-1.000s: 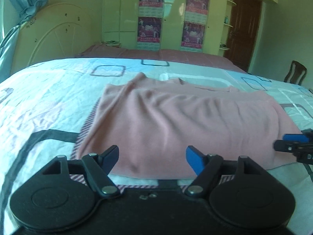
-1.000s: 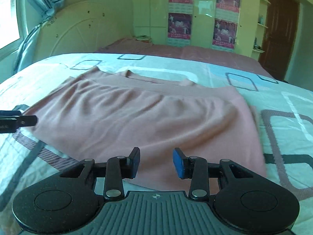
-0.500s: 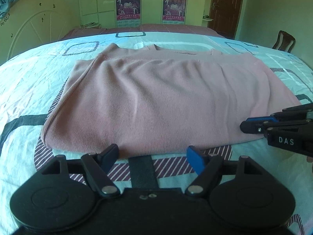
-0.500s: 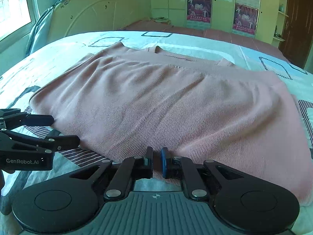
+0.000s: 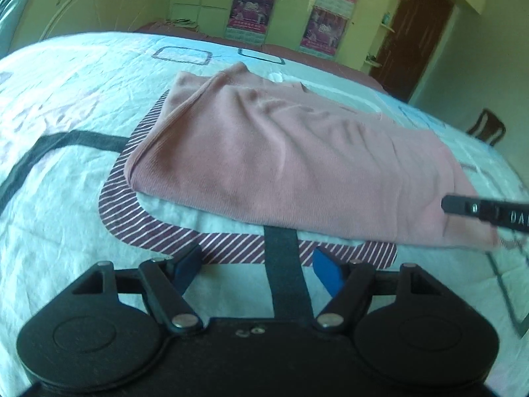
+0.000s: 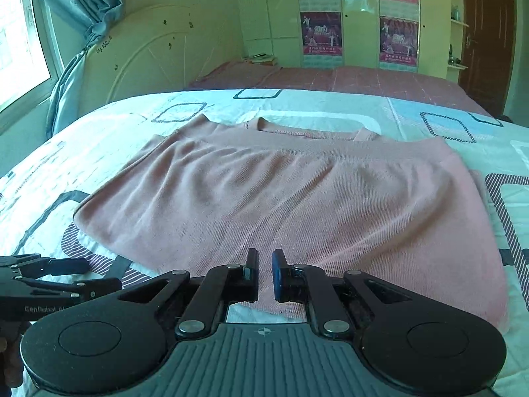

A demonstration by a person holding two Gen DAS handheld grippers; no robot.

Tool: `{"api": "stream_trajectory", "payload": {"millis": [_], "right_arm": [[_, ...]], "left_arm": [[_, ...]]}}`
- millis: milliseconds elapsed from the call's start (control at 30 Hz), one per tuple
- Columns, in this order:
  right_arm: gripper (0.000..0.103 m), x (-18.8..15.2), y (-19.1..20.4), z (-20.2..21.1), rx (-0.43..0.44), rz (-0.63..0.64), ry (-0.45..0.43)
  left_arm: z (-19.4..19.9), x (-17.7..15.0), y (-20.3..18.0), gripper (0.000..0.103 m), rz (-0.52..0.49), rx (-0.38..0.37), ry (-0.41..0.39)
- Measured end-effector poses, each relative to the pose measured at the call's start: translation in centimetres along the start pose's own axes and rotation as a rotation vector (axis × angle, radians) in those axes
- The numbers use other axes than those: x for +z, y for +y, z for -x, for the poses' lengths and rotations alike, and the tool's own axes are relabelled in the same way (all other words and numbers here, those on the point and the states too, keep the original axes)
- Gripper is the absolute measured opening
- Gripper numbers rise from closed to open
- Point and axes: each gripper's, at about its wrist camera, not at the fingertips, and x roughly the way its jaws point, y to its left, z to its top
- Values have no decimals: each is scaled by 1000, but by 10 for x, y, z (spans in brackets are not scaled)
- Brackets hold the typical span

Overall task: Fold small clothes
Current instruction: 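Grasp the folded edge with both tools and lift it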

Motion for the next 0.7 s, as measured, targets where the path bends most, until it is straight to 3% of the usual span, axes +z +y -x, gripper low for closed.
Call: {"api": "stream_trajectory", "payload": {"millis": [133,233,300,467,500,533,567,600,700], "right_arm": [[9,10,1,1,-19,-37,-8],[9,22,0,-4,-23,-66,-10],[9,28,0,-11,-18,-80,-2],[9,38,-7,-46,-20,-112,45],[9,40,-9,-53,-28,-117,53],[9,42,-10,-58,-34,-117,55],[9,43,-11,-60,-34,-119,48],[9,45,-12,-61,-26,-121,37],[9,45,-11,-72,11,-92,39]], "left_arm": [[-7,10,38,70,349,-91,-76],[-17,20,59,65,518,-133,-123],[-24,27,70,52,573,-125,-138],[-40,36,93,39,709,-166,-163],[-43,39,95,31,721,-177,-159],[-47,43,95,13,714,-182,-140],[-47,47,97,7,709,-220,-142],[-42,50,99,7,698,-252,-173],[-39,51,101,7,638,-205,-176]]}}
